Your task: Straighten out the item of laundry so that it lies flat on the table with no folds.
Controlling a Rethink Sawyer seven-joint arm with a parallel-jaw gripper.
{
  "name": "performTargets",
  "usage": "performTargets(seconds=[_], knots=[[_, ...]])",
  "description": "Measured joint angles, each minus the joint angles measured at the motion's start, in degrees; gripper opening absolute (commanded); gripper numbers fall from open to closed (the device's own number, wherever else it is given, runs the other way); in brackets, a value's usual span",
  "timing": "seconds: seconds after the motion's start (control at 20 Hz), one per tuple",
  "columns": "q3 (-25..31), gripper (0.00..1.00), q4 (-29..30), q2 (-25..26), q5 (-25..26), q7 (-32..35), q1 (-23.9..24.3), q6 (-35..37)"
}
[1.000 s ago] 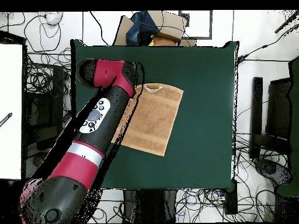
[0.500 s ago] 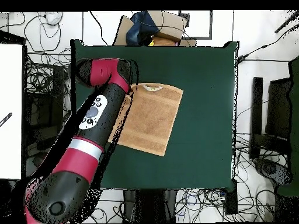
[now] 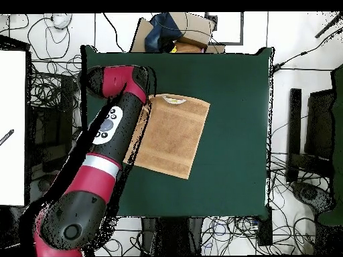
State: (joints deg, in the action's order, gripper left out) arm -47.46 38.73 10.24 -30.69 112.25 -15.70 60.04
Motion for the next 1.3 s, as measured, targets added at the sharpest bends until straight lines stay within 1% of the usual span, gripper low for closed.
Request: performTargets(seconds=[0.4, 0.55, 0.6, 0.8, 0.85, 0.9, 1.0, 1.05, 1.15, 1.3], knots=[[-0.02, 0.0, -2.61, 0.73, -0.48, 4.53, 1.44, 2.27], [-0.22, 0.0, -4.96, 1.6, -1.18, 6.08, 2.51, 3.99], [-0.69, 0.0, -7.39, 2.63, -1.89, 7.45, 3.61, 5.78], [-2.48, 0.0, -12.41, 4.81, -3.73, 9.93, 6.09, 9.36], [-3.58, 0.0, -14.92, 5.9, -4.94, 11.18, 7.4, 11.12], [-3.84, 0.0, -15.54, 6.16, -5.29, 11.53, 7.74, 11.55], [-5.61, 0.0, -18.67, 7.55, -7.44, 12.96, 9.5, 13.56], [-8.01, 0.0, -21.92, 9.04, -10.46, 14.59, 11.49, 15.58], [-10.31, 0.0, -24.37, 10.2, -13.26, 15.88, 13.17, 16.98], [-15.91, 0.0, -28.84, 12.36, -20.28, 18.72, 16.79, 19.33]])
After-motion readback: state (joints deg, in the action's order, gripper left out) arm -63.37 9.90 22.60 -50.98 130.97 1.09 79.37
